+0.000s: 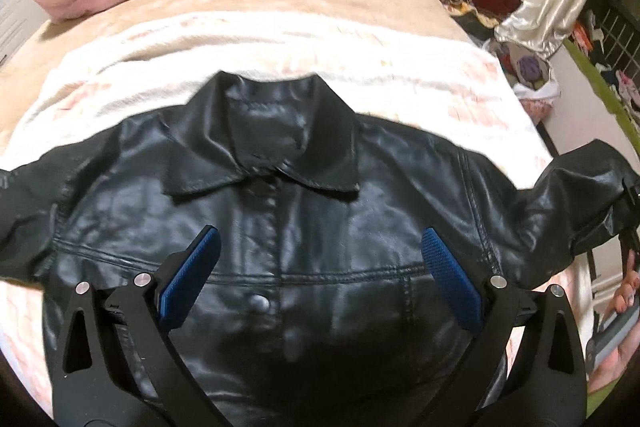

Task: Fold large clothes

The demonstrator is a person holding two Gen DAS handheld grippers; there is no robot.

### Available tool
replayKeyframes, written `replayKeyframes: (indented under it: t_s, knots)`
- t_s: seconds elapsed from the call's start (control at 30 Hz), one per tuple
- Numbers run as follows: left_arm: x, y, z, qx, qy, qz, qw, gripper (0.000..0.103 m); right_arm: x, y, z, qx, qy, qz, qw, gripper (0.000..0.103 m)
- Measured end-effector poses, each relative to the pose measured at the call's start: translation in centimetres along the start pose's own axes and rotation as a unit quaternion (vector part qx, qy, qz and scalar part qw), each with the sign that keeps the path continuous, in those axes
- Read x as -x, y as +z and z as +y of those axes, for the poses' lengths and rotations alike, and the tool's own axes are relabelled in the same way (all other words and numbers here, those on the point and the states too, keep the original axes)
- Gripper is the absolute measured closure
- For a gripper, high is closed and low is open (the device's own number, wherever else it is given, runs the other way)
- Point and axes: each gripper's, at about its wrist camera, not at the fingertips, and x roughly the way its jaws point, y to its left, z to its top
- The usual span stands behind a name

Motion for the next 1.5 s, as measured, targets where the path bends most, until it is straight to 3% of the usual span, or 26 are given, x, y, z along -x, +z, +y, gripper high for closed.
replayKeyframes:
  t_s: [0.27,0.57,0.77,1.0,1.27,1.5]
  knots:
    - [2.1,0.5,3.3,0.017,-0.022,-0.01,0.9995,0.009,-0.4,-3.0,9.2,0.112,0.063,0.039,0.991,0.094]
    - [4.0,0.9,8.1,0.059,-0.077,-0.02,0.9951,0.009,-3.0,-8.2,17.7,0.218,0.105,0.094,0.966,0.094]
    - [5.2,0.9,11.3,0.078,-0.114,-0.029,0.99,0.009,-4.8,-14.4,21.8,0.291,0.115,0.14,0.94,0.094]
    - [5.9,0.1,14.3,0.097,-0.155,-0.038,0.9824,0.009,-6.5,-22.3,25.1,0.376,0.118,0.195,0.898,0.094]
    - [5.4,-1.2,18.2,0.154,-0.211,-0.043,0.9641,0.009,-7.9,-29.0,25.8,0.437,0.113,0.243,0.859,0.094]
    - [5.6,-2.8,20.7,0.182,-0.218,-0.047,0.9577,0.009,-8.4,-33.7,24.7,0.48,0.094,0.287,0.824,0.087]
